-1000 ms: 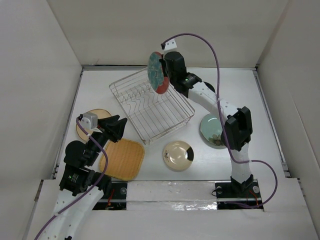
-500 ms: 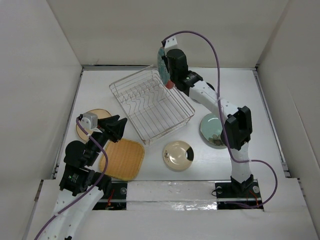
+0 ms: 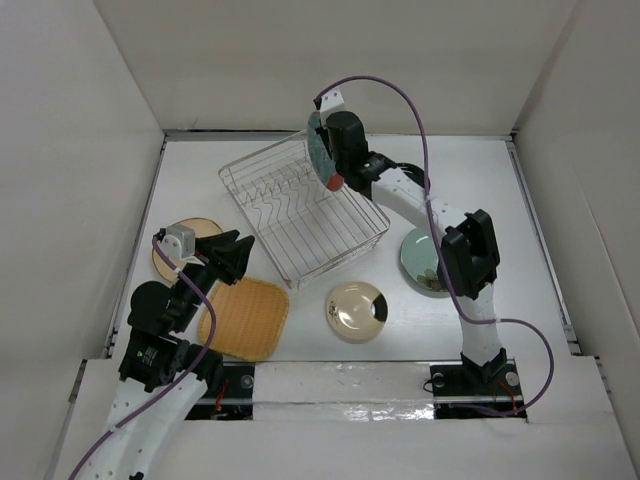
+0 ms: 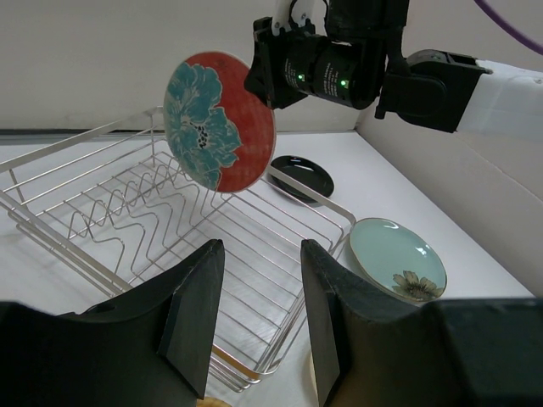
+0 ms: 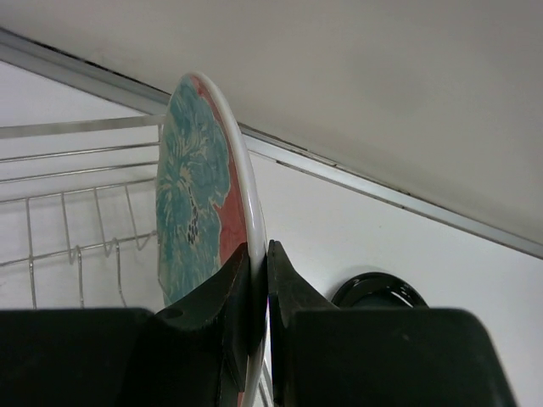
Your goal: Load the plates into the dish rack
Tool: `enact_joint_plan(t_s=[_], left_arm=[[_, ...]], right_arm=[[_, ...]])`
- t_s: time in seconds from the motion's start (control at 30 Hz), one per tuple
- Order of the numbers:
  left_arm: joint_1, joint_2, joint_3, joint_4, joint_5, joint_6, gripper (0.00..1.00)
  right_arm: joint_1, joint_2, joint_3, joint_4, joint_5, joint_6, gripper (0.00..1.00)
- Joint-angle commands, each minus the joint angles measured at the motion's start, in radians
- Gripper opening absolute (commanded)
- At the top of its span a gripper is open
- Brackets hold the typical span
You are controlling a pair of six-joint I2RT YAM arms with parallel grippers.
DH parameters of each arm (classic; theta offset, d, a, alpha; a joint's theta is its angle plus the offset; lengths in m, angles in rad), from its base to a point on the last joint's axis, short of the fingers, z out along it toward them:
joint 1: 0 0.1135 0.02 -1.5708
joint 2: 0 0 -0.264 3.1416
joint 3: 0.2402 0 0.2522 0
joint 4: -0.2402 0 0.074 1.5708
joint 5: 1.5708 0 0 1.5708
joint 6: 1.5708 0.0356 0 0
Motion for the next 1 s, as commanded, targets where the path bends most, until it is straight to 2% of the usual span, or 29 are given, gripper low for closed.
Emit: enact_joint_plan(t_s=[0.0,0.33,0.4,0.5,0.53,0.6,0.63,0.73,0.8,0.87,0.9,0.93,0.97], left_arm=[[-0.006,0.003,0.018,0.039,0.000,0.012,0.38],[-0.006,0.005,0.018,0.039,0.000,0.013,0.38],[-0.006,0.005,0.016,0.039,0.002,0.013,0.39],[-0.006,0.002,0.018,0.039,0.000,0.013,0.38],[-0.006,0.002,0.018,0.039,0.000,0.013,0.39],[-0.006,0.003,0.018,0.039,0.000,0.013,0.38],[-0.006,0.003,0.018,0.038,0.000,0.013,0.39],[-0.006,0.002,0.018,0.038,-0.001,0.013,0.39],[-0.006,-0.001,0.018,0.036,-0.004,0.015,0.38],[-0.006,-0.004,0.018,0.036,-0.003,0.015,0.38],[-0.006,-0.006,0.018,0.038,-0.001,0.015,0.38],[-0.006,-0.007,0.018,0.038,-0.001,0.013,0.38],[-0.006,-0.009,0.018,0.038,0.000,0.013,0.38]], right_arm=[[0.014,-0.046,0.016,0.201,0.023,-0.017,0.00],[0.023,-0.003,-0.001,0.166,0.026,0.042,0.00],[0.023,-0.008,-0.007,0.161,0.023,0.060,0.03],[0.023,-0.012,-0.008,0.154,0.028,0.086,0.18],[0.023,-0.020,-0.004,0.149,0.031,0.095,0.33],[0.023,-0.035,0.002,0.121,0.029,0.132,0.49],[0.023,-0.064,0.002,0.112,0.029,0.150,0.61],[0.004,-0.138,-0.058,0.104,-0.001,0.209,0.78],[-0.019,-0.244,-0.171,0.118,-0.030,0.302,0.82],[-0.051,-0.378,-0.285,0.158,-0.044,0.404,0.80],[-0.064,-0.429,-0.434,0.181,-0.046,0.445,0.71],[-0.081,-0.483,-0.519,0.228,-0.047,0.491,0.38],[-0.123,-0.535,-0.602,0.250,-0.062,0.578,0.21]])
